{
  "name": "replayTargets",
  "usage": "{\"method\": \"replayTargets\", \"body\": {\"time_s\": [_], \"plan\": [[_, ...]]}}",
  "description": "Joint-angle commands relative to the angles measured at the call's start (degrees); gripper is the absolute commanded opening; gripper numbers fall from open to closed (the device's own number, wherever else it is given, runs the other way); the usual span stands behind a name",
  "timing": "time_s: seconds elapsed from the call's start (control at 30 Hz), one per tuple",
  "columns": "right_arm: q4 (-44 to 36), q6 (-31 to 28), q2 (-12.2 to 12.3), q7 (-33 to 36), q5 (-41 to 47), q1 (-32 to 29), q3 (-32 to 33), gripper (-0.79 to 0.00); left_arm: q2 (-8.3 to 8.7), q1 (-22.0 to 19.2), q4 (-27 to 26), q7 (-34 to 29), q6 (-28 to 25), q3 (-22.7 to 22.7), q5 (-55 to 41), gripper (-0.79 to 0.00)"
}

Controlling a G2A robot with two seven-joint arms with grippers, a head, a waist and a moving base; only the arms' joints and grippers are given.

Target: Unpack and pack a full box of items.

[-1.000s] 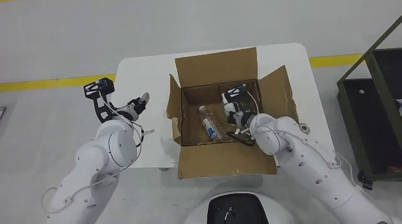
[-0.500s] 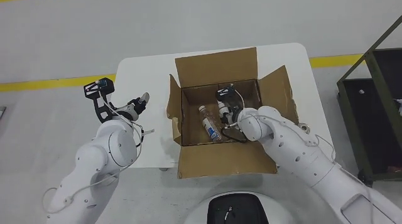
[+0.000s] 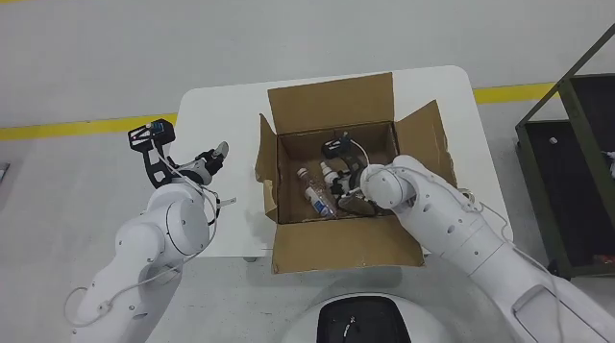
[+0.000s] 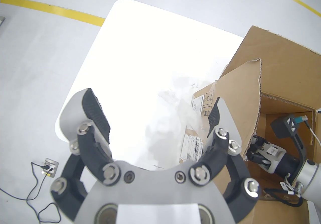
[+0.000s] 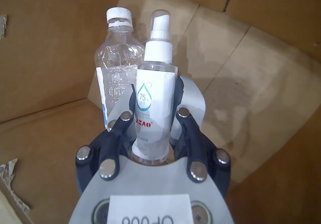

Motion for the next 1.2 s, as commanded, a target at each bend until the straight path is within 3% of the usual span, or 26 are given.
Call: {"method": "replayTargets", "body": {"time_s": [0.0, 0.33, 0.5, 0.7, 0.93, 1.17], "plan": [[0.97, -1.51, -0.14, 0.22, 1.14, 0.43, 0.12, -0.785, 0.0, 0.0, 0.0, 0.0, 0.0, 0.0, 0.0, 0.0], [3.12, -2.36, -0.82, 0.07, 1.2, 1.94, -0.17, -0.785, 0.0, 0.0, 0.0, 0.0, 0.0, 0.0, 0.0, 0.0], [2.78, -2.33, -0.98, 0.17, 0.01, 1.84, -0.64, -0.554, 0.0, 0.0, 0.0, 0.0, 0.0, 0.0, 0.0, 0.0], [1.55, -1.6, -0.85, 0.1, -1.91, 1.18, -0.48, -0.52, 0.0, 0.0, 0.0, 0.0, 0.0, 0.0, 0.0, 0.0], [-3.95, -1.14, 0.16, 0.3, -5.17, -1.28, 1.25, -0.474, 0.0, 0.0, 0.0, 0.0, 0.0, 0.0, 0.0, 0.0], [-15.2, -0.47, 2.33, 1.95, -8.56, -6.27, 6.48, -0.44, 0.0, 0.0, 0.0, 0.0, 0.0, 0.0, 0.0, 0.0]]}}
